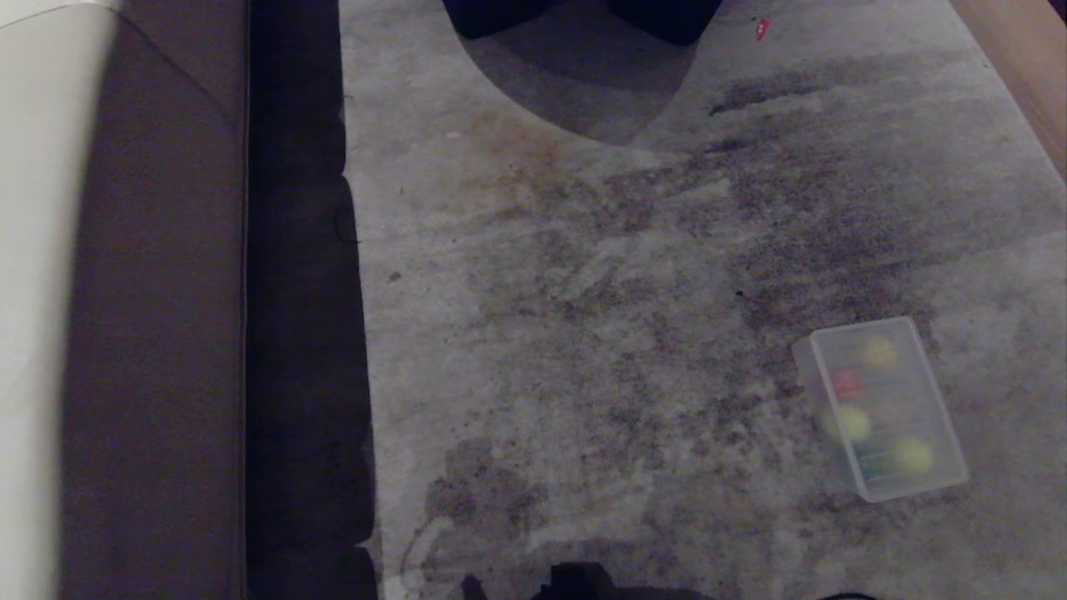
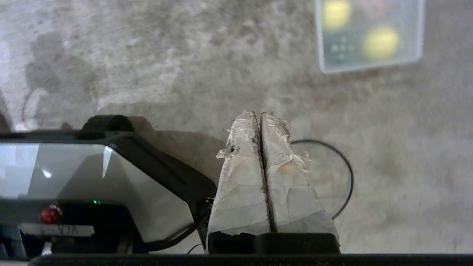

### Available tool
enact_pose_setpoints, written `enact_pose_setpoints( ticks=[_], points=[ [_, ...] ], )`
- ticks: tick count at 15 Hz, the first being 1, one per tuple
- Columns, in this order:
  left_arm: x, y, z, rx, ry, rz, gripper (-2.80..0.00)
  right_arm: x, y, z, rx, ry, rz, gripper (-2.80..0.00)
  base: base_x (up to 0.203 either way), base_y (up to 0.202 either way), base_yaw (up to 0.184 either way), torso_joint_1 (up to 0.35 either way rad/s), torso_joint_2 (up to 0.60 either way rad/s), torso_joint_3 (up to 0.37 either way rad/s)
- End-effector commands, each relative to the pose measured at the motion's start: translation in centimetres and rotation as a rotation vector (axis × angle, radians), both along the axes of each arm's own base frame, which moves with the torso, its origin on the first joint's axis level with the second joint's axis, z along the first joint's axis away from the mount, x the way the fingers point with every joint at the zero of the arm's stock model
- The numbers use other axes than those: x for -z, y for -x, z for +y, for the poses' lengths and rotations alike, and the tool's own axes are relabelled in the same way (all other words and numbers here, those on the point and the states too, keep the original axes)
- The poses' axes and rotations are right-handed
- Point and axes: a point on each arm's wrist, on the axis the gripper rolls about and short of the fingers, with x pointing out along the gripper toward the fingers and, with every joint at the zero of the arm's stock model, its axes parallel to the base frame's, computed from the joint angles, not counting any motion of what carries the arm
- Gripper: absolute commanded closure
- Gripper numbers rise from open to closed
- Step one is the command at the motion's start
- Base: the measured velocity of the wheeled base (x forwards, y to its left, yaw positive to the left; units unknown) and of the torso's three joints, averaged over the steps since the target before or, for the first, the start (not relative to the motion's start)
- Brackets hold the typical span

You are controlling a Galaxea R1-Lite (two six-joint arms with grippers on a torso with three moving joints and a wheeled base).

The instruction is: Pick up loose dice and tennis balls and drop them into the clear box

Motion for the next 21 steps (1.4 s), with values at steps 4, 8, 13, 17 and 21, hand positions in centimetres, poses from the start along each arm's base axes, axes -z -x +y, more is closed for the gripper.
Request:
enact_pose_setpoints(
  ticks=[4,8,13,17,21],
  points=[
    [0.0,0.0,0.0,0.0,0.001,-0.001,0.0,1.3,1.5,-0.1,0.008,0.025,-0.145,0.0,0.0,0.0,0.0,0.0,0.0,0.0],
    [0.0,0.0,0.0,0.0,0.001,-0.001,0.0,1.5,2.0,-0.1,0.013,0.014,-0.215,0.0,0.0,0.0,0.0,0.0,0.0,0.0],
    [0.0,0.0,0.0,0.0,0.001,0.0,0.0,1.5,2.0,-0.1,0.018,-0.006,-0.214,0.0,0.0,0.0,0.0,0.0,0.0,0.007],
    [0.0,0.0,0.0,0.0,0.001,-0.001,0.0,1.5,2.0,-0.1,0.018,-0.006,-0.214,0.0,0.0,0.0,0.0,0.0,0.0,0.0],
    [0.0,0.0,0.0,0.0,0.001,0.001,0.0,1.5,2.0,-0.1,0.018,-0.006,-0.214,0.0,0.0,0.0,0.0,0.0,0.0,0.0]
  ],
)
